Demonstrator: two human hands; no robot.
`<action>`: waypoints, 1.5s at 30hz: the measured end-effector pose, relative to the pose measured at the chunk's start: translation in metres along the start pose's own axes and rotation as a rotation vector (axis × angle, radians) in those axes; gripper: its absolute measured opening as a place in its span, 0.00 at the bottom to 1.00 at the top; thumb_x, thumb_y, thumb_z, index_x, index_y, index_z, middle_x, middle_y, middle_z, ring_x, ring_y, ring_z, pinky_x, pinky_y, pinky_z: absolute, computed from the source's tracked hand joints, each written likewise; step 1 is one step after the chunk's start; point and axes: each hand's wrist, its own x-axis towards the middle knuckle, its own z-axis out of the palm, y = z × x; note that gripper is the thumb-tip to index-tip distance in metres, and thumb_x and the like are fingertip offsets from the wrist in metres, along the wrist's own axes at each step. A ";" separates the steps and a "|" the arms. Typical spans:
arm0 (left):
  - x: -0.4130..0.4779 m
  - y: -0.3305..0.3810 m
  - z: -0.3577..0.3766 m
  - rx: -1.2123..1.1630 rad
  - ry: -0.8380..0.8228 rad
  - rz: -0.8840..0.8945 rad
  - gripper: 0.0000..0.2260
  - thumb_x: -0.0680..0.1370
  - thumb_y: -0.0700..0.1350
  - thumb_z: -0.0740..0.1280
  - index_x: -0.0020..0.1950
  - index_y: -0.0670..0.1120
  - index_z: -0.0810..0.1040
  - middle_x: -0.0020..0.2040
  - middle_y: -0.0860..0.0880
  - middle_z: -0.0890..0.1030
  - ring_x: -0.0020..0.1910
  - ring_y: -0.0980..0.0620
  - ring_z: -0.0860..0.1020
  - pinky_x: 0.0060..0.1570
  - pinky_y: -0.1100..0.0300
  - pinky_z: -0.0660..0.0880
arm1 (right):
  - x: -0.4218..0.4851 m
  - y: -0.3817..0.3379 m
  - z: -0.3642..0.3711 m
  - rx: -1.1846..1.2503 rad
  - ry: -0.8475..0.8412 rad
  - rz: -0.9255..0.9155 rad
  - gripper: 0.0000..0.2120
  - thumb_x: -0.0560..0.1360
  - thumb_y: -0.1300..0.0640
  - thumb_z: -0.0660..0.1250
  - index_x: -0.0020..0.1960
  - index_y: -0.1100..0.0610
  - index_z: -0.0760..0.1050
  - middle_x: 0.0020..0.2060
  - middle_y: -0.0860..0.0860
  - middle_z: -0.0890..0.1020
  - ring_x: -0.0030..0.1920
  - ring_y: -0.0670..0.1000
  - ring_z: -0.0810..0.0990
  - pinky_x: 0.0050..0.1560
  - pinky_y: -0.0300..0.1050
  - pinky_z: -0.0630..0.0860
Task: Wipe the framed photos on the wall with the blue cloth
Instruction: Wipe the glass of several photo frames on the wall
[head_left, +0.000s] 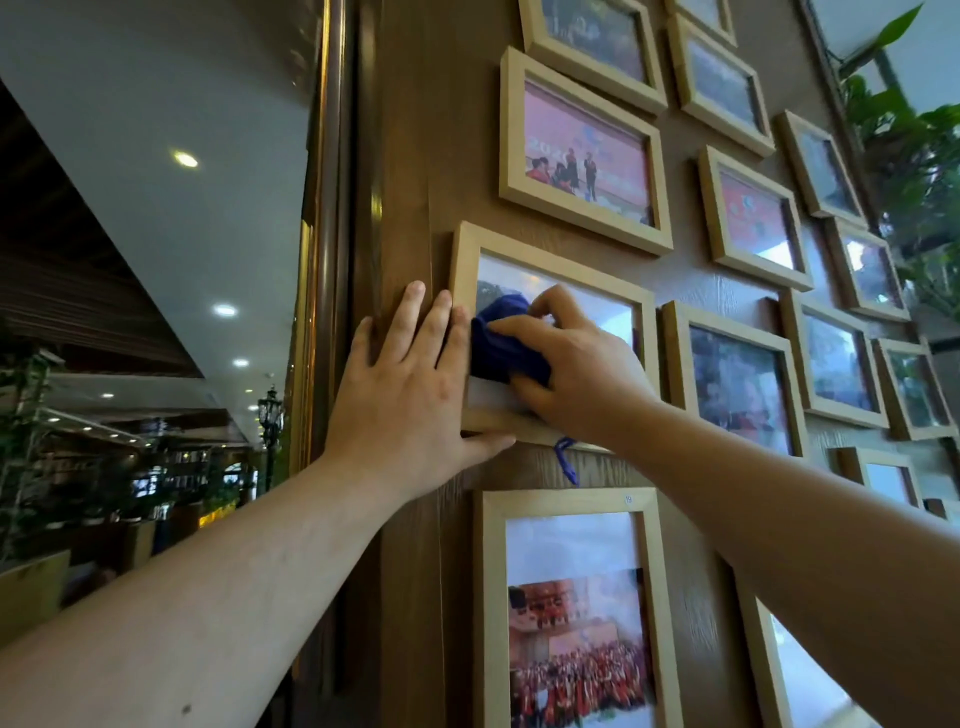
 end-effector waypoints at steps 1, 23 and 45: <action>0.000 0.000 0.000 0.001 0.000 0.002 0.49 0.67 0.75 0.53 0.77 0.44 0.48 0.79 0.44 0.53 0.78 0.45 0.43 0.72 0.37 0.57 | -0.005 0.006 -0.002 -0.018 -0.009 -0.004 0.22 0.72 0.46 0.64 0.65 0.44 0.66 0.60 0.50 0.67 0.45 0.47 0.71 0.40 0.42 0.72; 0.001 0.001 0.002 0.001 0.023 -0.009 0.50 0.67 0.77 0.52 0.77 0.44 0.49 0.79 0.43 0.55 0.78 0.44 0.46 0.70 0.36 0.59 | -0.026 -0.006 -0.018 0.112 -0.236 0.074 0.17 0.72 0.46 0.65 0.61 0.43 0.70 0.51 0.45 0.68 0.45 0.47 0.71 0.43 0.41 0.72; -0.008 0.044 -0.010 -0.057 0.068 0.282 0.41 0.73 0.72 0.48 0.76 0.43 0.57 0.77 0.41 0.60 0.76 0.41 0.55 0.71 0.35 0.54 | -0.091 0.050 -0.060 -0.177 -0.099 0.391 0.23 0.71 0.50 0.66 0.64 0.44 0.64 0.55 0.48 0.69 0.42 0.49 0.71 0.33 0.39 0.63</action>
